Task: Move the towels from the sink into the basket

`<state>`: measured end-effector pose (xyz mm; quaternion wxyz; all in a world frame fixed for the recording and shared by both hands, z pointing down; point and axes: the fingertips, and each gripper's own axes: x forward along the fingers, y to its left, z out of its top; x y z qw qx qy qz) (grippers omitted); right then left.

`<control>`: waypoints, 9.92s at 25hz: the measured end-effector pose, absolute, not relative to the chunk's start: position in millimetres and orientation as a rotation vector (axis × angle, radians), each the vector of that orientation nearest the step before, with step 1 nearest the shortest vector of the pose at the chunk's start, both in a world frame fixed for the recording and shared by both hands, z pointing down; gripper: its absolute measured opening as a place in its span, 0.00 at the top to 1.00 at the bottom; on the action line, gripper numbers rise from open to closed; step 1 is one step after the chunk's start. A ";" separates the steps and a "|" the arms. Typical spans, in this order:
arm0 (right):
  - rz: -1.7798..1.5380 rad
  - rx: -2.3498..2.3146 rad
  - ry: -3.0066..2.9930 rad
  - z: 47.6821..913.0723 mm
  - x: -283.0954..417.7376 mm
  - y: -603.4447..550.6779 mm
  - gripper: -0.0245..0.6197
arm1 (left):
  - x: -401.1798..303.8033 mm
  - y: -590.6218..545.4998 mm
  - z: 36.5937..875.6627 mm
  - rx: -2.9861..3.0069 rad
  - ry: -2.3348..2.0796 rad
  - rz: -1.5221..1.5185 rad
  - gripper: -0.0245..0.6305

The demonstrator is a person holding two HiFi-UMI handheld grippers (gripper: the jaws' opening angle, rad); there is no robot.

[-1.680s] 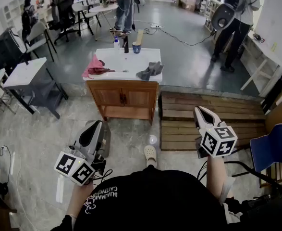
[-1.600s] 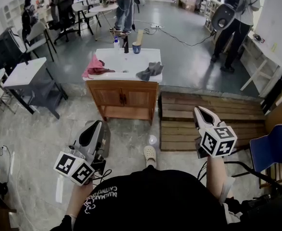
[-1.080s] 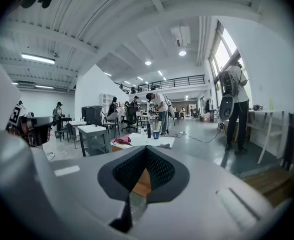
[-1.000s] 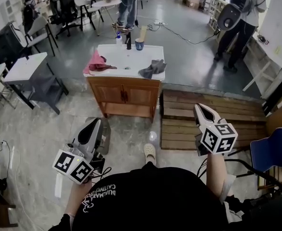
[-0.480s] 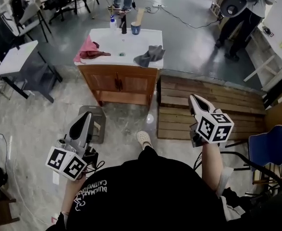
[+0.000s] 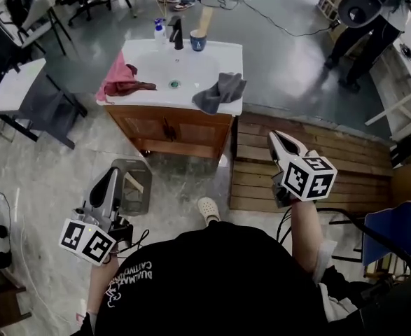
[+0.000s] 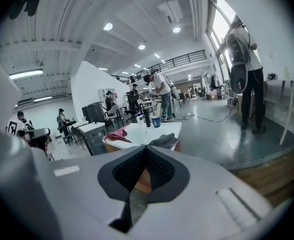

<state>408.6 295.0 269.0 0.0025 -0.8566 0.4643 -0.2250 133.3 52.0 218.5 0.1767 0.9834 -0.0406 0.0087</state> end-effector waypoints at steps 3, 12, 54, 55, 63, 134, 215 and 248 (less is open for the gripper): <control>-0.727 -2.644 1.511 272.4 435.1 264.7 0.95 | 160.2 35.2 220.8 2.780 -0.134 0.030 0.96; -0.867 -2.630 1.694 298.9 495.5 197.3 0.95 | 223.2 -1.2 218.1 2.755 -0.219 0.036 0.96; -1.017 -2.605 1.838 391.9 578.7 100.1 0.87 | 280.6 -32.7 248.9 2.753 -0.372 0.252 0.96; -0.982 -2.622 1.823 384.7 580.4 103.4 0.87 | 282.5 -30.6 248.0 2.756 -0.356 0.245 0.96; -0.714 -2.728 1.846 313.6 578.1 134.1 0.87 | 306.1 -11.3 242.3 2.859 -0.223 0.242 0.96; -0.291 -2.047 2.830 237.0 52.7 -54.2 0.88 | -268.7 -1.1 226.4 2.509 -1.211 -0.198 0.96; -1.462 -0.827 3.341 663.3 41.5 -328.9 0.90 | -65.8 -246.0 586.3 1.770 -1.413 0.121 0.96; -2.250 -1.051 3.326 947.9 116.2 -272.5 0.91 | -7.9 -199.1 756.0 1.569 -1.147 0.214 0.96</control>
